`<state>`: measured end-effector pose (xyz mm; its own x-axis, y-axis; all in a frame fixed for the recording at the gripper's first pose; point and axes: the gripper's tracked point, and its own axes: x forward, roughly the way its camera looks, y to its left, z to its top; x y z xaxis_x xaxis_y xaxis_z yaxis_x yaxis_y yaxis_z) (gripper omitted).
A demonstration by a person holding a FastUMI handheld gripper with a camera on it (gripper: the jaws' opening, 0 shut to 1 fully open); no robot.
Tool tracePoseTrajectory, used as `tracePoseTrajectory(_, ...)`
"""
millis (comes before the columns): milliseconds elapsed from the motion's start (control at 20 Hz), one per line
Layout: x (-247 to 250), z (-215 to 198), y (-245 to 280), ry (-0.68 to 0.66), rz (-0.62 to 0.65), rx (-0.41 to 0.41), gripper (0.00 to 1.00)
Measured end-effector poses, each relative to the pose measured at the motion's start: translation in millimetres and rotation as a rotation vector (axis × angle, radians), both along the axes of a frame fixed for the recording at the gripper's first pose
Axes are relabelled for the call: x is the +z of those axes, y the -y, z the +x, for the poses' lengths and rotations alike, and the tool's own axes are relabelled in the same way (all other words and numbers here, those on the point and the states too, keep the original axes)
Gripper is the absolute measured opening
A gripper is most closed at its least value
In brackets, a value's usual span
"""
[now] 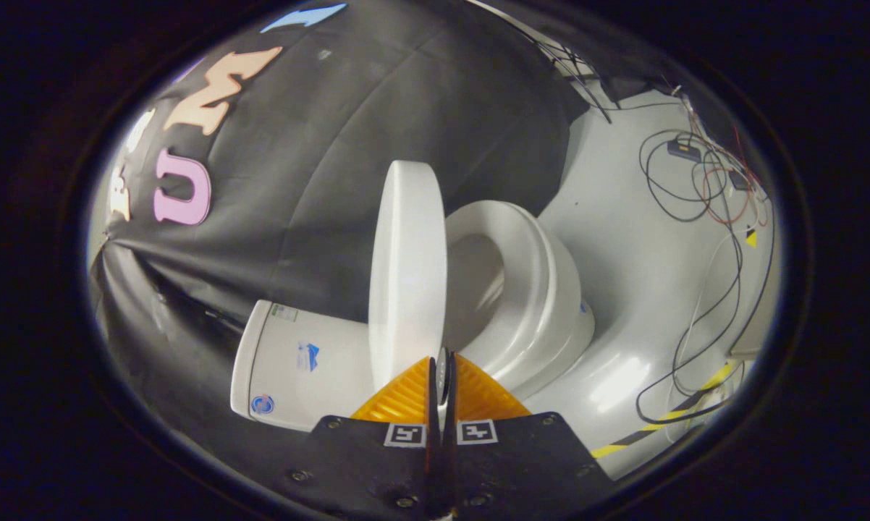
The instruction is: Open the toilet lid.
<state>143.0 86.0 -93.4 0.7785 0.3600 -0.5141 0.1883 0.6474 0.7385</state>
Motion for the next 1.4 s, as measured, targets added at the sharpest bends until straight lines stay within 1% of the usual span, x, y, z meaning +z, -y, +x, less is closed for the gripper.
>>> tracePoseTrajectory(250, 27, -3, -11, 0.06, -0.039, 0.032, 0.01)
tracePoseTrajectory(350, 36, -4, -14, 0.068, -0.05, 0.028, 0.01)
tracePoseTrajectory(800, 66, -8, -35, 0.141, -0.184, 0.063, 0.01)
tracePoseTrajectory(1200, 85, -10, -52, 0.184, -0.211, 0.088, 0.01)
tracePoseTrajectory(1400, 95, -11, -62, 0.206, -0.247, 0.109, 0.01)
